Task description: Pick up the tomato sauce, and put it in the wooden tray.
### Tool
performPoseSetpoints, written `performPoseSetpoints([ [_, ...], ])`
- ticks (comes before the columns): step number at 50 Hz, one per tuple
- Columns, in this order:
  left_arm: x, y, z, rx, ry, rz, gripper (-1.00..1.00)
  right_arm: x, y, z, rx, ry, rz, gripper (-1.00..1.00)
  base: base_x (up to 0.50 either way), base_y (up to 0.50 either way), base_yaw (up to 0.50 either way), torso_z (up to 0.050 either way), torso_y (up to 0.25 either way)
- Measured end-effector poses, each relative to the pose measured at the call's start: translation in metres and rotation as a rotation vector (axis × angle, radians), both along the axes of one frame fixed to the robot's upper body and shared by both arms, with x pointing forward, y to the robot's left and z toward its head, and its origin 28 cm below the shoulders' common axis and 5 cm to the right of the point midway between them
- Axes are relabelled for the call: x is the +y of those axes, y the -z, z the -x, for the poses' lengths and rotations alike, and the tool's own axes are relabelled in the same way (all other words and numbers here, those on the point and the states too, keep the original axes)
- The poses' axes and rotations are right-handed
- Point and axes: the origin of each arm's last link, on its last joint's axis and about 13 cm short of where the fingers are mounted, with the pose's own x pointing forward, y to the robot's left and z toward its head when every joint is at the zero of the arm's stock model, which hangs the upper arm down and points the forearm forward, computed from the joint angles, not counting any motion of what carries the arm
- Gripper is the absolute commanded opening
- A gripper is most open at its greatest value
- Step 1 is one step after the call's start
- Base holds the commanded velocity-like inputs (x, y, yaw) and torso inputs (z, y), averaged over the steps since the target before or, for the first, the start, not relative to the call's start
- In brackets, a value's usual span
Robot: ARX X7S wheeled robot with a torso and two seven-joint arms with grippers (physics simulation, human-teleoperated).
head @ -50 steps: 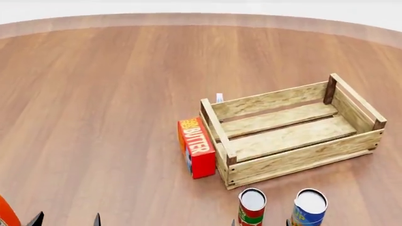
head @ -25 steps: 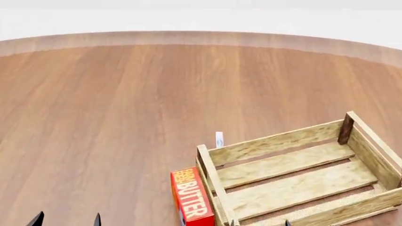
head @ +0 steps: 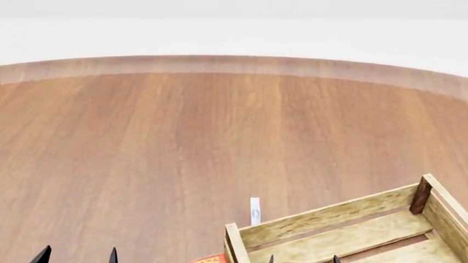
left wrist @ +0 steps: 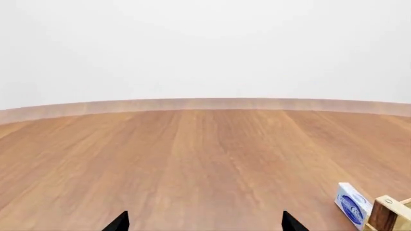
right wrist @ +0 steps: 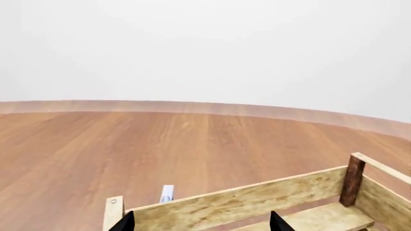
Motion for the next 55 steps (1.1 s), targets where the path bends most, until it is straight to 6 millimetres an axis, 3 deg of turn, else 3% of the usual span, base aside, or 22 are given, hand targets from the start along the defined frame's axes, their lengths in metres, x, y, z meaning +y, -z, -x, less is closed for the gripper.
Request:
performPoseSetpoints([
  [26,0.000,0.000,0.000,0.001,0.001,0.000,1.00,0.003,0.000,0.010,-0.016,0.009,0.014,1.00,0.00,0.00,0.00,0.000,0.000],
  [55,0.000,0.000,0.000,0.000,0.003,-0.001,1.00,0.009,-0.011,0.088,-0.099,0.002,0.028,1.00,0.00,0.00,0.00,0.000,0.000],
])
